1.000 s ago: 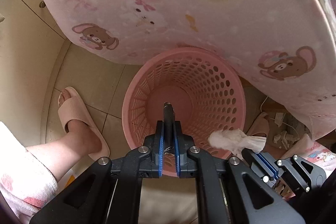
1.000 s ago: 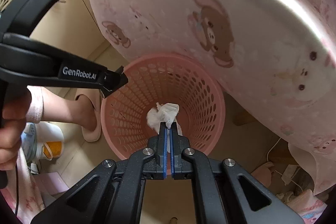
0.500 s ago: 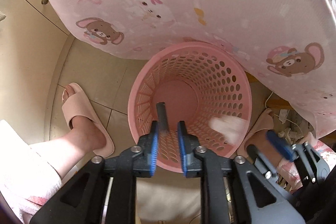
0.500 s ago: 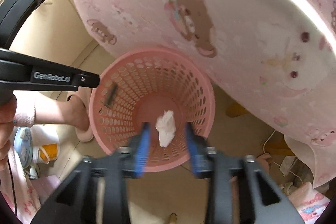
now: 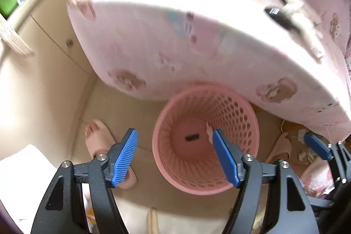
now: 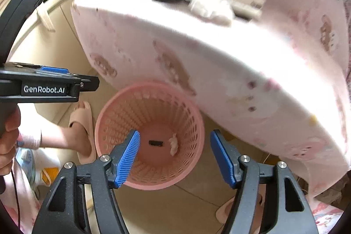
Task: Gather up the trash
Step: 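Open both tools to drop the roller and tissue into the basket, then raise both tools back toward the items on the chair seat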
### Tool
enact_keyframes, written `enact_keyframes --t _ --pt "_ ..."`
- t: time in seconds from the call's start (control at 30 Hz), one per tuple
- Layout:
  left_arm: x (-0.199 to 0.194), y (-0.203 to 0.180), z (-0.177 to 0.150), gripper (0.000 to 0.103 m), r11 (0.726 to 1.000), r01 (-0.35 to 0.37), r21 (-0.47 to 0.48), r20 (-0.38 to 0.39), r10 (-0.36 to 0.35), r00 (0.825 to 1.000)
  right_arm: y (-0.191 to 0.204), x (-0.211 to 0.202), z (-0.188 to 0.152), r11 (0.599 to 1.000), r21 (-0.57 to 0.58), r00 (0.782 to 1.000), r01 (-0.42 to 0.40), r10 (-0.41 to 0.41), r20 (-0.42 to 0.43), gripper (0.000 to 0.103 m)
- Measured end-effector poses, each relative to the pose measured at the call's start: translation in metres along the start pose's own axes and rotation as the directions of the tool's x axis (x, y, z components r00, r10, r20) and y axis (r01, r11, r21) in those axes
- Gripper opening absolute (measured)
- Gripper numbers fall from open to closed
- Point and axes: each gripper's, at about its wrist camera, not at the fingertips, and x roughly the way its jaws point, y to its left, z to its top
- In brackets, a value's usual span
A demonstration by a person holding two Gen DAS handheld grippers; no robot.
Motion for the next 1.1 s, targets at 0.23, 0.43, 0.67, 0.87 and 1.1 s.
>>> enact_keyframes --t 0.23,0.43,0.67,0.87,1.1 --pt "-0.051 -0.007 0.003 0.095 0.998 -0.04 0.047 0.225 0.029 0.974 -0.014 -0.052 0.007 1.0 0.028 0.987 0.003 -0.007 0.163 0.074" --pt "-0.078 -0.008 0.005 0.098 0.999 -0.013 0.035 0.36 -0.001 0.933 -0.029 -0.099 0.011 0.998 0.057 0.948 0.014 -0.032 0.318 0.075" --pt "-0.113 -0.021 -0.004 0.098 0.981 -0.183 0.056 0.609 0.112 0.785 -0.053 -0.131 0.021 0.991 0.128 0.898 0.043 -0.095 0.429 0.083" --pt "-0.121 -0.019 0.009 0.098 0.993 -0.105 0.046 0.563 0.061 0.824 -0.072 -0.133 0.043 0.984 0.154 0.897 0.091 -0.148 0.417 0.083" --pt "-0.173 -0.02 0.047 0.098 0.996 -0.015 0.09 0.583 -0.04 0.811 -0.096 -0.163 0.087 0.985 0.138 0.864 0.108 -0.161 0.477 0.086"
